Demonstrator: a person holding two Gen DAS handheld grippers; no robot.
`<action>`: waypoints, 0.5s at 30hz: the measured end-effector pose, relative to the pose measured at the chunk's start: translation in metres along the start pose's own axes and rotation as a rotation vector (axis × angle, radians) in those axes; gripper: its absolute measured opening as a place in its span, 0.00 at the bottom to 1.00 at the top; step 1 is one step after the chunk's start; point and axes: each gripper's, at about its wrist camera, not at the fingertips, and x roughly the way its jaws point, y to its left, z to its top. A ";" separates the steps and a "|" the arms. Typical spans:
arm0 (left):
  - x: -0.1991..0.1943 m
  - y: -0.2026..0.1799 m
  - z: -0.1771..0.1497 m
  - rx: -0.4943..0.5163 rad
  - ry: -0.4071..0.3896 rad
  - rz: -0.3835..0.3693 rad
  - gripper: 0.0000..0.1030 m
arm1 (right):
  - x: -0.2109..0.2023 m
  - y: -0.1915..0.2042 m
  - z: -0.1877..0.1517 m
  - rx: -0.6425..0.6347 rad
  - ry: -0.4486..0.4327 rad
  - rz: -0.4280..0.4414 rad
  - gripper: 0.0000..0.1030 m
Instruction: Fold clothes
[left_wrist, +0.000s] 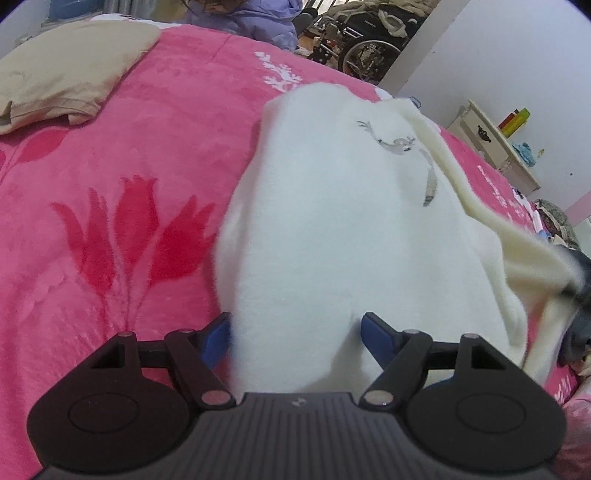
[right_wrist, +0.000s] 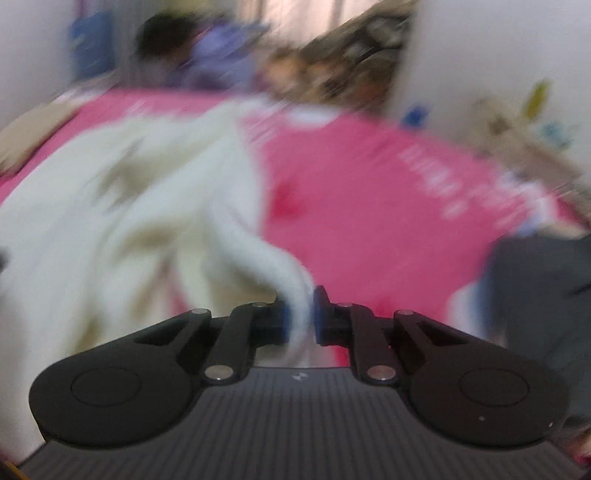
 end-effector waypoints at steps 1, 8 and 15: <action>0.001 0.001 0.000 -0.001 0.003 0.003 0.74 | 0.000 -0.011 0.008 -0.001 -0.030 -0.049 0.10; 0.002 0.001 -0.001 0.005 0.011 0.013 0.74 | 0.044 -0.065 0.029 -0.005 -0.098 -0.268 0.10; 0.002 0.002 -0.001 0.011 0.018 0.011 0.74 | 0.111 -0.095 -0.006 0.092 0.206 -0.251 0.37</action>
